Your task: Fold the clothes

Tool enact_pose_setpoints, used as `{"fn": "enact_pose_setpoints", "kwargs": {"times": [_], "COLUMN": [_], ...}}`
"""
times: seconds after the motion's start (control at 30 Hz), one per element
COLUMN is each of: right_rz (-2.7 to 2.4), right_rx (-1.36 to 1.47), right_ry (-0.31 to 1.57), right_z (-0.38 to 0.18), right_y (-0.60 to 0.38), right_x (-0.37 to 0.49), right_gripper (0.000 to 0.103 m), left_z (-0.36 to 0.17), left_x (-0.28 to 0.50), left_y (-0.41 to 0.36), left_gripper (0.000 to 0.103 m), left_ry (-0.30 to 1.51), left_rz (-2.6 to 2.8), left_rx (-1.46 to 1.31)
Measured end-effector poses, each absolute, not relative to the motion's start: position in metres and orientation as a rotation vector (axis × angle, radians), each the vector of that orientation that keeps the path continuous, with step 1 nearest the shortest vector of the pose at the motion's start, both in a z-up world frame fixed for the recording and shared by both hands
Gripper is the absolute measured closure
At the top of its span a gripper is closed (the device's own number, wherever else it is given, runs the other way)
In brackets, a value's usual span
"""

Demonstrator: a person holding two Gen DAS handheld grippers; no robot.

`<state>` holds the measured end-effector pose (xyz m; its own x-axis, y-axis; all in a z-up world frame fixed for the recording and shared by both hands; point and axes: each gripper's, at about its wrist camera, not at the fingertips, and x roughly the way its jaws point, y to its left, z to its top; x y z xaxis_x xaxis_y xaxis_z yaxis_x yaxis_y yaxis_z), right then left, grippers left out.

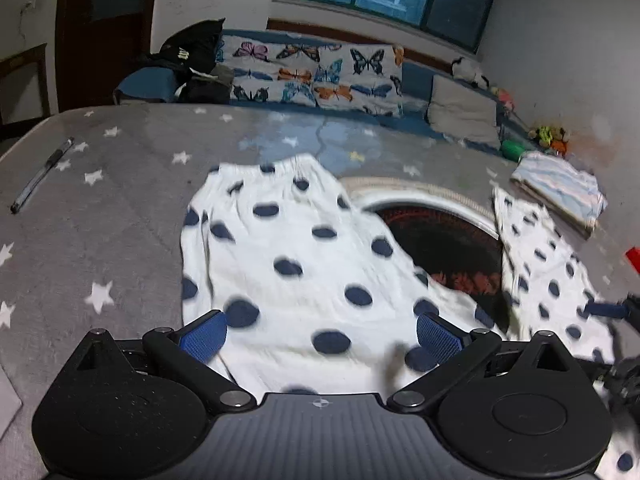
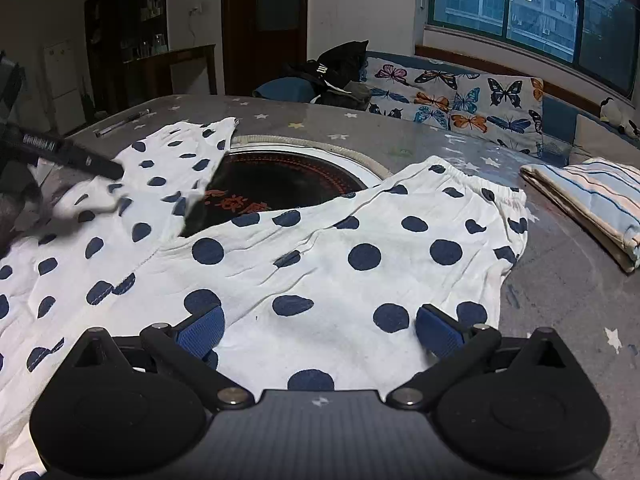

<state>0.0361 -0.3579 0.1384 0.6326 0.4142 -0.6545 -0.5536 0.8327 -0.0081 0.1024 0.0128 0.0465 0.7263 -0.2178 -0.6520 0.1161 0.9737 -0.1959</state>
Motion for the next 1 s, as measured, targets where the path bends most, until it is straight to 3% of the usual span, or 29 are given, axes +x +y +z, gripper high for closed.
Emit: {"fn": "enact_pose_setpoints", "kwargs": {"times": [0.63, 1.0], "right_rz": [0.560, 0.560], "right_rx": [-0.211, -0.210], "right_ry": [0.689, 0.690], "right_z": [0.139, 0.139], "right_y": [-0.358, -0.357], "right_x": [0.035, 0.035], "right_gripper": [0.000, 0.000], "left_z": [0.037, 0.034], "left_x": [0.185, 0.216], "left_y": [0.040, 0.017], "left_gripper": [0.000, 0.000], "left_ry": [0.736, 0.698], "left_rz": [-0.077, -0.148], "left_rx": [-0.192, -0.223]}}
